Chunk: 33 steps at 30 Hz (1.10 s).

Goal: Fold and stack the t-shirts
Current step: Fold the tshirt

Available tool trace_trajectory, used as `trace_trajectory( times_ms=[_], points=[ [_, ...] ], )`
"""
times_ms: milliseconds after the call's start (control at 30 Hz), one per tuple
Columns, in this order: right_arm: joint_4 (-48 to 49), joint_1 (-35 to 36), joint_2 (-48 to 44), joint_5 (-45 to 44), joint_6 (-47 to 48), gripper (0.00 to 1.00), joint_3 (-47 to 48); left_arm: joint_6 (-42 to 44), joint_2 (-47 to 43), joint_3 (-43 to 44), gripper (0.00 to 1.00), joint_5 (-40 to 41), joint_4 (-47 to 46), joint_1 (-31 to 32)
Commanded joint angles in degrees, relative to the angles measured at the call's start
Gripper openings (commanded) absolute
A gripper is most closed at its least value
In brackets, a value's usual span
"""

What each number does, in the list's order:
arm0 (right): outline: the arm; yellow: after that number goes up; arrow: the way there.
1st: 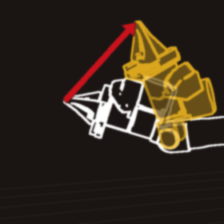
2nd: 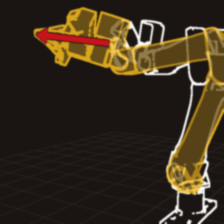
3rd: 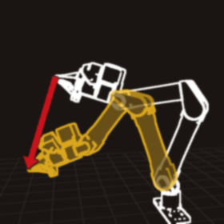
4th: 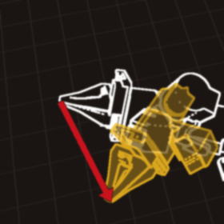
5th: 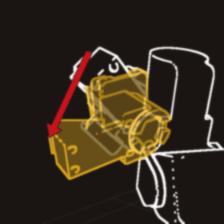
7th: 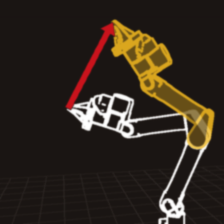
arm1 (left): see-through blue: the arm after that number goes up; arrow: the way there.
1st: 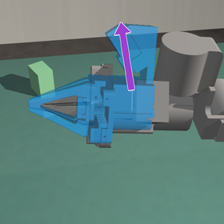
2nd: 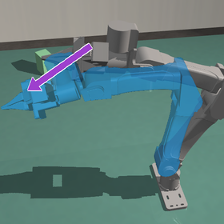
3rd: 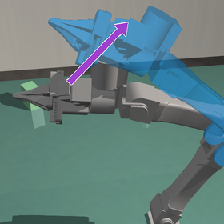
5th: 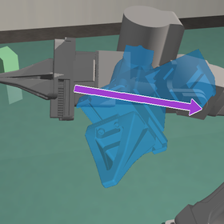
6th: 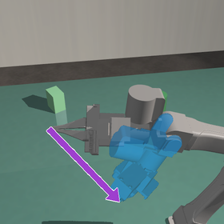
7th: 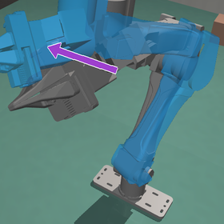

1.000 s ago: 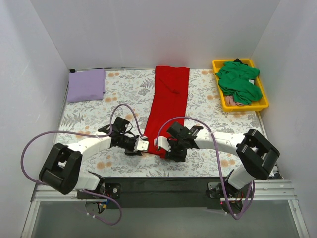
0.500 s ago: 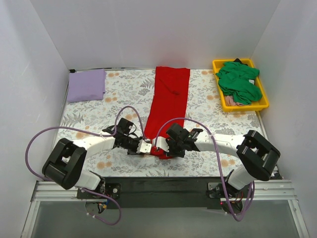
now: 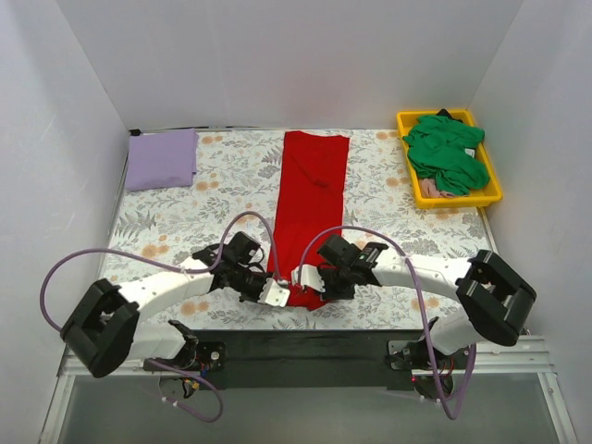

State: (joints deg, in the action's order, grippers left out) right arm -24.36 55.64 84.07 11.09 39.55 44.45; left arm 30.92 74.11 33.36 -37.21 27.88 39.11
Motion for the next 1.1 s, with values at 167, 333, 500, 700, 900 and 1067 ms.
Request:
trace_trajectory(
  times_ms=[167, 333, 500, 700, 900, 1067],
  points=[
    [-11.1, 0.1, -10.4, 3.6, 2.7, 0.01, 1.4, -12.1, -13.2, 4.7, 0.0, -5.7, 13.3, 3.9],
    [-13.1, -3.6, -9.9, 3.4, 4.3, 0.01, 6.3, -15.4, -11.8, 8.1, 0.0, -5.4, 11.9, 0.3],
    [-14.7, -9.9, -7.0, 2.6, 8.3, 0.01, 13.6, -13.8, -4.1, 16.2, 0.0, -7.5, 9.2, -6.9],
    [-14.4, -16.9, 1.2, 1.7, 15.0, 0.01, 22.9, -12.6, 5.7, 22.8, 0.0, -7.2, 2.6, -11.3],
    [-14.5, -22.3, 10.2, 2.4, 18.7, 0.01, 33.1, -8.5, 15.6, 29.8, 0.0, -5.9, -2.1, -14.9],
    [-14.5, -25.0, 16.1, 2.4, 22.1, 0.01, 37.7, -5.6, 22.4, 36.8, 0.0, -5.7, -3.4, -17.1]
  ],
)
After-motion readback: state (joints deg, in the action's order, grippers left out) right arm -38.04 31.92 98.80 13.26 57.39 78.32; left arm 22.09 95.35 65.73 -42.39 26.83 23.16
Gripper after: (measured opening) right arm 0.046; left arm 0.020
